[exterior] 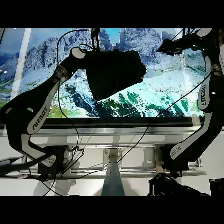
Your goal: Fold the clothes and pants, and hang the long-sleeved shirts on hangers.
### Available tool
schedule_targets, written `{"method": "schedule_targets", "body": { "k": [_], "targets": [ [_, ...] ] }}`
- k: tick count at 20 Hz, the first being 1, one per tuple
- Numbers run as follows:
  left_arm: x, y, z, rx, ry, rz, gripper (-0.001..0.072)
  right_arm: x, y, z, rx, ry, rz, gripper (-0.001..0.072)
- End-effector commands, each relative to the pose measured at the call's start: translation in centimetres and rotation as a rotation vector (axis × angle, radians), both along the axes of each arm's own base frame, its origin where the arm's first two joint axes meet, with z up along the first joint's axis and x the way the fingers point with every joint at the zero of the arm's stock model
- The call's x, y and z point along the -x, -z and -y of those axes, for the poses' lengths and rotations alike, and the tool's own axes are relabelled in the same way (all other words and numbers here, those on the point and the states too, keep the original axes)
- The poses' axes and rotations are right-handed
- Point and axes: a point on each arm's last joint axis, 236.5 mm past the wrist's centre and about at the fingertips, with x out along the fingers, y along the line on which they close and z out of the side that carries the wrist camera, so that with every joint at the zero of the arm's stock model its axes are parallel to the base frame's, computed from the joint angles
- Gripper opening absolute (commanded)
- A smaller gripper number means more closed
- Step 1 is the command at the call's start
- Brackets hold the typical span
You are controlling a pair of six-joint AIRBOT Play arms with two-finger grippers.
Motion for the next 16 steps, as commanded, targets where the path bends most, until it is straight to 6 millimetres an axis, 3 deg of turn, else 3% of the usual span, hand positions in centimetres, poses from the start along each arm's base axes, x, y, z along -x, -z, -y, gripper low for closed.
{"method": "schedule_targets", "body": {
  "k": [1,4,7,10,12,14,16],
  "targets": [
    [0.0,3.8,-3.6,-0.268,0.087,0.090,0.0026,0.9,0.8,-5.6,-0.122,-0.148,-0.003,0.0680],
    [1.0,5.1,-3.1,-0.330,0.142,0.100,0.0025,1.3,1.6,-9.4,-0.094,-0.216,0.007,0.0680],
    [4.4,6.9,0.1,-0.340,0.250,0.059,0.0026,1.6,2.8,-10.9,-0.003,-0.271,0.023,0.0679],
    [8.7,10.2,4.6,-0.361,0.365,0.026,0.0025,1.8,5.3,-9.9,0.143,-0.299,0.001,0.0678],
    [12.2,12.7,7.5,-0.379,0.446,0.004,0.0026,1.3,7.2,-7.7,0.236,-0.229,-0.039,0.0678],
    [15.4,13.4,9.8,-0.387,0.518,0.006,0.0026,0.9,8.5,-5.5,0.293,-0.168,-0.069,0.0678],
    [17.1,12.9,11.1,-0.383,0.554,0.023,0.0026,0.6,9.3,-4.1,0.267,-0.112,-0.100,0.0677]
  ]
}}
